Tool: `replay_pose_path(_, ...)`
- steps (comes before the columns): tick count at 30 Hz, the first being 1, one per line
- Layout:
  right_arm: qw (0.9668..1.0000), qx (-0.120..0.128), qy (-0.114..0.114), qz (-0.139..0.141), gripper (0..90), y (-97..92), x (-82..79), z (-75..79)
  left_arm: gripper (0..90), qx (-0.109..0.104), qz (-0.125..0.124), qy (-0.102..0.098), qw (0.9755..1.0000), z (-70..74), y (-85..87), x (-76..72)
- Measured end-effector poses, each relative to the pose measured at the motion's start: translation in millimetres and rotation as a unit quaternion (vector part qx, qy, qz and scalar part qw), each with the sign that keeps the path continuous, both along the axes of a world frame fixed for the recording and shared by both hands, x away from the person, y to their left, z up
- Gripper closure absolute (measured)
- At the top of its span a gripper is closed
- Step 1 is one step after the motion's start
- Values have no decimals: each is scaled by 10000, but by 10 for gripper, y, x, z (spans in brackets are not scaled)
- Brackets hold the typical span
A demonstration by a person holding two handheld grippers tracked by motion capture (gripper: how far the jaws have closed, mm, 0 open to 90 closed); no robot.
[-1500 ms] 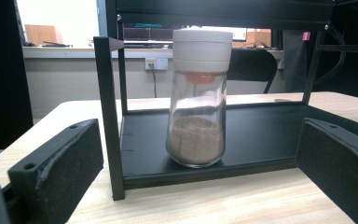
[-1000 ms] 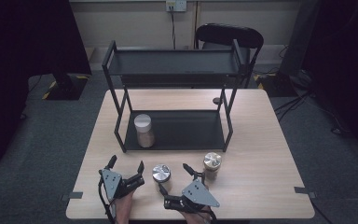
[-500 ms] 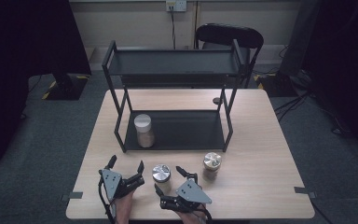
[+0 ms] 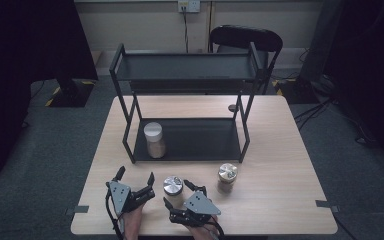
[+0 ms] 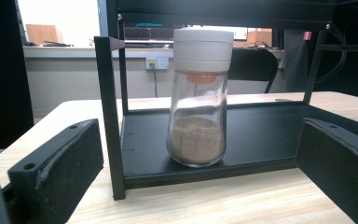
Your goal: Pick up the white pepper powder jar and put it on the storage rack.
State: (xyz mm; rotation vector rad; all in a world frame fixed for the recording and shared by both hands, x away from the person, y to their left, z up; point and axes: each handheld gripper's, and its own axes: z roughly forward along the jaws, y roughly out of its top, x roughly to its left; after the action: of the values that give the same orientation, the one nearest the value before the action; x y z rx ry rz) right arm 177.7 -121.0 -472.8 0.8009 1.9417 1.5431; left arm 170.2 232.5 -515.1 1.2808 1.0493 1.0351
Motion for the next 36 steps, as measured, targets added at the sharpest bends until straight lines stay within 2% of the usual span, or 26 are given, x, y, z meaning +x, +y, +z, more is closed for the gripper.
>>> replay_pose_path(20, 9988, -303, 389, 29, 253, 74, 111, 117, 2, -13, 7, 10, 10000, 2, 0, 1)
replay_pose_path(23, 9986, -369, 386, 7, 258, 99, 107, 128, 2, -16, 10, 10, 10000, 2, 0, 1)
replay_pose_path(26, 9986, -326, 423, -16, 299, 87, 112, 128, 2, -11, 8, 8, 10000, 1, -1, 1)
replay_pose_path(36, 9985, -346, 434, -6, 304, 81, 118, 135, 2, -17, 6, 7, 10000, 1, 1, 1)
